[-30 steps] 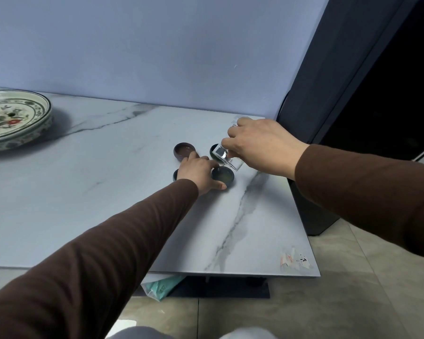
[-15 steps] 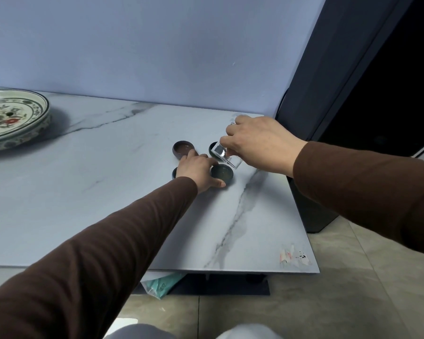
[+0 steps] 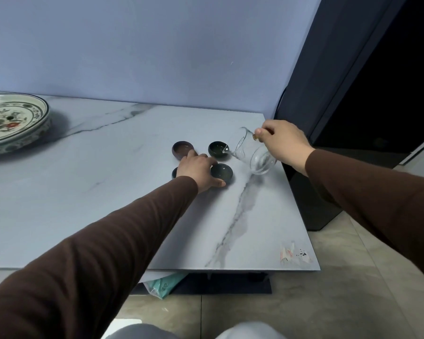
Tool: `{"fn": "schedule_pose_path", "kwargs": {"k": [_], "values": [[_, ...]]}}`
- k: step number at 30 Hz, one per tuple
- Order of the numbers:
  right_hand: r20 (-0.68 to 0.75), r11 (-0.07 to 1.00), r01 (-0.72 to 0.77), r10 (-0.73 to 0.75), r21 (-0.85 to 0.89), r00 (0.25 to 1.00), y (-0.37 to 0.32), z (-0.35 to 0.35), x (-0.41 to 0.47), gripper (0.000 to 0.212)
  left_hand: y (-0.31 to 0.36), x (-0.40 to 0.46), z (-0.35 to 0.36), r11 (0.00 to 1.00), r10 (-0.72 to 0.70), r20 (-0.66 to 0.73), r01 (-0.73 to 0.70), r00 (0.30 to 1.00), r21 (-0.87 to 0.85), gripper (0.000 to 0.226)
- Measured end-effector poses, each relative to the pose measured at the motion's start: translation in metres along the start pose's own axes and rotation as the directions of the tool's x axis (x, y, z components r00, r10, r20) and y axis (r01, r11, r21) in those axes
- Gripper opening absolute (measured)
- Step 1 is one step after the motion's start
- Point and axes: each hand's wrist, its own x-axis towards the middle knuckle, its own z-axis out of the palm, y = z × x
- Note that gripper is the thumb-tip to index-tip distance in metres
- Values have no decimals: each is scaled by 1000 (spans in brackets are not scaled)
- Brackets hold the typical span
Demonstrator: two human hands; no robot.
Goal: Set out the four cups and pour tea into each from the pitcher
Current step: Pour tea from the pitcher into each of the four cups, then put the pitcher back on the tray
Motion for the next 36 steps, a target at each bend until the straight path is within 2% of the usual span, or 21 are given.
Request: {"fn": "schedule_pose_path", "kwargs": {"k": [2, 4, 5, 8, 11, 17, 27, 33, 36], "values": [[38, 957, -150, 145, 248, 989, 5, 4, 0, 31, 1, 0, 0, 1000, 2, -2, -2, 1000, 19, 68], [94, 830, -261, 247, 493, 964, 2, 9, -1, 32, 3, -2, -2, 1000, 6, -6, -6, 1000, 31, 73], [111, 775, -290, 277, 561, 954, -1, 10, -2, 31, 4, -3, -3, 1000, 7, -10, -7, 1000, 27, 77], [103, 706, -290, 295, 646, 950, -16, 13, -2, 27, -1, -8, -16, 1000, 16, -48, -15, 999, 20, 84], [96, 638, -259, 279, 725, 955, -31, 16, 2, 26, -17, -13, -41, 999, 31, -109, -29, 994, 26, 73], [117, 599, -215, 199, 771, 973, -51, 42, 19, 32, -66, -12, -74, 1000, -17, -183, 17, 983, -3, 53], [75, 629, -93, 56, 772, 996, -78, 79, 75, 33, -123, 22, -81, 992, 20, -23, -17, 1000, 122, 42], [236, 617, -242, 93, 749, 967, -96, 62, 66, 33, -123, 4, -116, 996, -57, 57, 53, 997, 77, 41], [338, 596, -336, 113, 729, 934, -128, 31, 55, 33, -117, -19, -165, 992, -126, 125, 123, 984, 34, 42]]}}
